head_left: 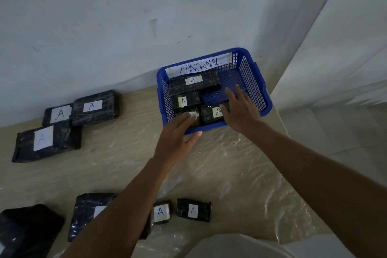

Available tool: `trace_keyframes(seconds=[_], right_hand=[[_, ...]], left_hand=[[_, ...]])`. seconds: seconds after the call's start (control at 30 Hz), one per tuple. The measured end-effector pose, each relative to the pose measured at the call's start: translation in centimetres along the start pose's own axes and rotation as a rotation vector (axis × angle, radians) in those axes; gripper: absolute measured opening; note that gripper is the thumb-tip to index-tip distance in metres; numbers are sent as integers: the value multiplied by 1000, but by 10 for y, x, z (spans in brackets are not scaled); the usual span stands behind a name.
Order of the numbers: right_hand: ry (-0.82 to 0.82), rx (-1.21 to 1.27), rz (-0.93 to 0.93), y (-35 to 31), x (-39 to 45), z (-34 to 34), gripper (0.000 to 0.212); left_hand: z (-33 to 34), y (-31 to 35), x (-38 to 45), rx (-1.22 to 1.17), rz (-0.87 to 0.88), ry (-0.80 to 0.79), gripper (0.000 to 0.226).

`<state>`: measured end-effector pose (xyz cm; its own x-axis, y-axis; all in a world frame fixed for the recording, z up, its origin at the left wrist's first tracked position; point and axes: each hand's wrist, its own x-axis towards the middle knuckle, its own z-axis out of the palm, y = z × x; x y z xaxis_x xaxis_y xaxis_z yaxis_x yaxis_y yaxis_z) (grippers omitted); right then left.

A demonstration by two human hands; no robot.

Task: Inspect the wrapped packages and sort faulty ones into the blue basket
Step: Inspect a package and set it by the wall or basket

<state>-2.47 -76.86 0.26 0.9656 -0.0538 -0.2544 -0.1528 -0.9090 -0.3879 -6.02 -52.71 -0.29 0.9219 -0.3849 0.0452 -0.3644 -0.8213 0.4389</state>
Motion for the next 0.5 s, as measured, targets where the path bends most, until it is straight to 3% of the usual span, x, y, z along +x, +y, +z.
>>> trace_keyframes(seconds=[0.17,0.5], right_hand=[[144,-64,-195,-44,-40,18,70],[70,-91,-398,-172,-119,88,68]], left_hand=[[-40,-30,-37,127,22,105,69],[-100,-133,-175,218,-150,69,72]])
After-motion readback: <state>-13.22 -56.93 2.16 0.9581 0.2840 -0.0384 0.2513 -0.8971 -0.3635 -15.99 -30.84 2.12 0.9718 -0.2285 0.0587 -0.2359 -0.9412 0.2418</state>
